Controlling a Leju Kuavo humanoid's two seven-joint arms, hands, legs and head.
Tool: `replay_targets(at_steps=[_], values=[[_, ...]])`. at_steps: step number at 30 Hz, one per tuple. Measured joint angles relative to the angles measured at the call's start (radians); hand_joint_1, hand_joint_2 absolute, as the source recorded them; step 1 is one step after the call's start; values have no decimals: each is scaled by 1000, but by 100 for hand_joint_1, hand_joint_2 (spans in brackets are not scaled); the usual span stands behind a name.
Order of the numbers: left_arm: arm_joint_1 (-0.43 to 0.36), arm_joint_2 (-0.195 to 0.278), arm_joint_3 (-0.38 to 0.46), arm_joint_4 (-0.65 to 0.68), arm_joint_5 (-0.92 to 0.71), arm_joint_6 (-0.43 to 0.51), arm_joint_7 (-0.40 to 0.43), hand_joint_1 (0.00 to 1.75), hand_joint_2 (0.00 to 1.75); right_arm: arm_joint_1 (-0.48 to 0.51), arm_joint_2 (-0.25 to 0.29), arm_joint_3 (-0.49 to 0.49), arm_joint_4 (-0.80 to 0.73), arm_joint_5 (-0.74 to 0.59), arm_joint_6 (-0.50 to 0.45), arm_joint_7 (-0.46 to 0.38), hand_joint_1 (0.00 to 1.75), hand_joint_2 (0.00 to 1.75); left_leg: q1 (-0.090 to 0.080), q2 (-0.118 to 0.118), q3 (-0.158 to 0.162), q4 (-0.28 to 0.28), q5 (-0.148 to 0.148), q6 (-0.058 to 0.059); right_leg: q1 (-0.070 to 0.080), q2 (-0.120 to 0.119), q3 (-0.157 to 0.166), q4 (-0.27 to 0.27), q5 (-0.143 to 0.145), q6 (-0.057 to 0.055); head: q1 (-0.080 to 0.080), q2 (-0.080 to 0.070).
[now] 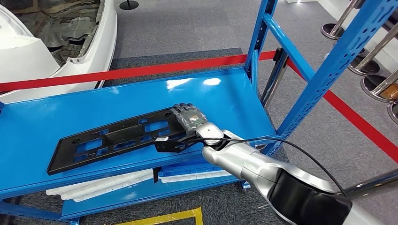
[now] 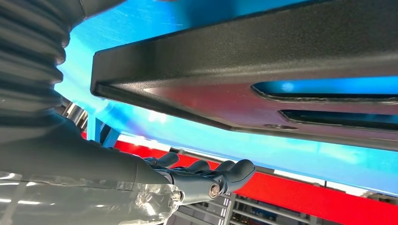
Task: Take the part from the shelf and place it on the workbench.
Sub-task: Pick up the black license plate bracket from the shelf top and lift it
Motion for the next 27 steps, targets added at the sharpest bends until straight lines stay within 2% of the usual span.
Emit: replay_targets(at_steps=[12, 23, 27], values=[[8, 0, 0, 0, -3, -8, -13, 0, 0, 17, 0, -32, 0, 36, -15, -27, 0, 175, 0, 0, 0, 0, 0, 0, 0, 0, 0, 0, 0, 0, 0, 0], [10, 0, 0, 0, -5, -7, -24, 0, 0, 48, 7, -61, -12, 44, -107, -52, 0, 175, 0, 0, 0, 0, 0, 0, 0, 0, 0, 0, 0, 0, 0, 0], [10, 0, 0, 0, -5, -4, -28, 0, 0, 49, 11, -64, -17, 56, -114, -54, 0, 175, 0, 0, 0, 0, 0, 0, 0, 0, 0, 0, 0, 0, 0, 0]])
